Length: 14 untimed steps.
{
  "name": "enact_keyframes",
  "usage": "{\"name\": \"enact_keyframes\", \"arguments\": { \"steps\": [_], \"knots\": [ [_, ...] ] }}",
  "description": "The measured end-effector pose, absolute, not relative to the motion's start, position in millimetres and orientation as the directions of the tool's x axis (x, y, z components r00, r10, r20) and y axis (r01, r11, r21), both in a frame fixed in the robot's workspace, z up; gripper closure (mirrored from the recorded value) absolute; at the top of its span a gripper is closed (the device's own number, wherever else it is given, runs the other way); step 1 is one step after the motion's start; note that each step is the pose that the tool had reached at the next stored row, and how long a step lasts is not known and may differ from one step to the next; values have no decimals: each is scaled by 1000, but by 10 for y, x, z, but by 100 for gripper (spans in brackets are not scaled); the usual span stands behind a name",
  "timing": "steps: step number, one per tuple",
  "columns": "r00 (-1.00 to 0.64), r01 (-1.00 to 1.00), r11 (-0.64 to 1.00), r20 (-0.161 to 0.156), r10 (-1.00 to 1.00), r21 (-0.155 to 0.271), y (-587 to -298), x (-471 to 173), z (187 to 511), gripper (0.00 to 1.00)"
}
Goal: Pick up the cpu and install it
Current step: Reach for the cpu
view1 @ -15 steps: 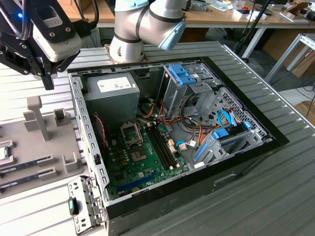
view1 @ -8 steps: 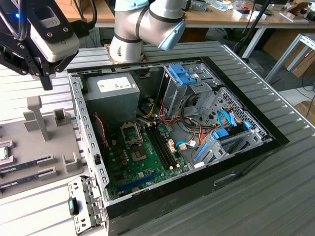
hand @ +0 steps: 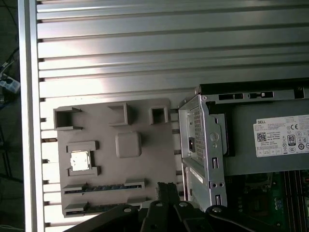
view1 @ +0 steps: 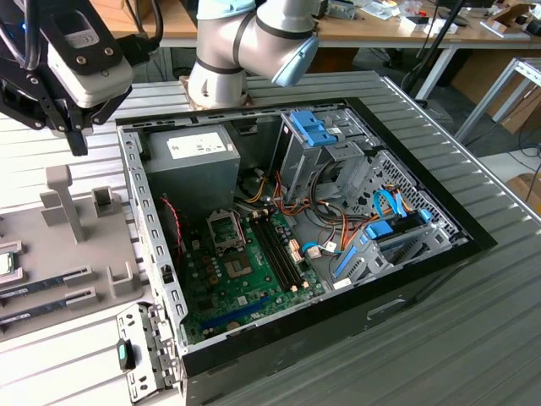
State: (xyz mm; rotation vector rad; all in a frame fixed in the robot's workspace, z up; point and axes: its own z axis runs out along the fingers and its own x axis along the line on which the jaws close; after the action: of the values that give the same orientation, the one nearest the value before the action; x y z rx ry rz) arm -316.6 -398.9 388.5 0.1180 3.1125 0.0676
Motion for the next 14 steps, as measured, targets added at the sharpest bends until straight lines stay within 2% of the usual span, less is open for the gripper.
{"name": "enact_keyframes", "arguments": {
  "steps": [14],
  "knots": [
    [-997,75,996,-24,76,44,-3989,-3215,3882,89]
  ]
}}
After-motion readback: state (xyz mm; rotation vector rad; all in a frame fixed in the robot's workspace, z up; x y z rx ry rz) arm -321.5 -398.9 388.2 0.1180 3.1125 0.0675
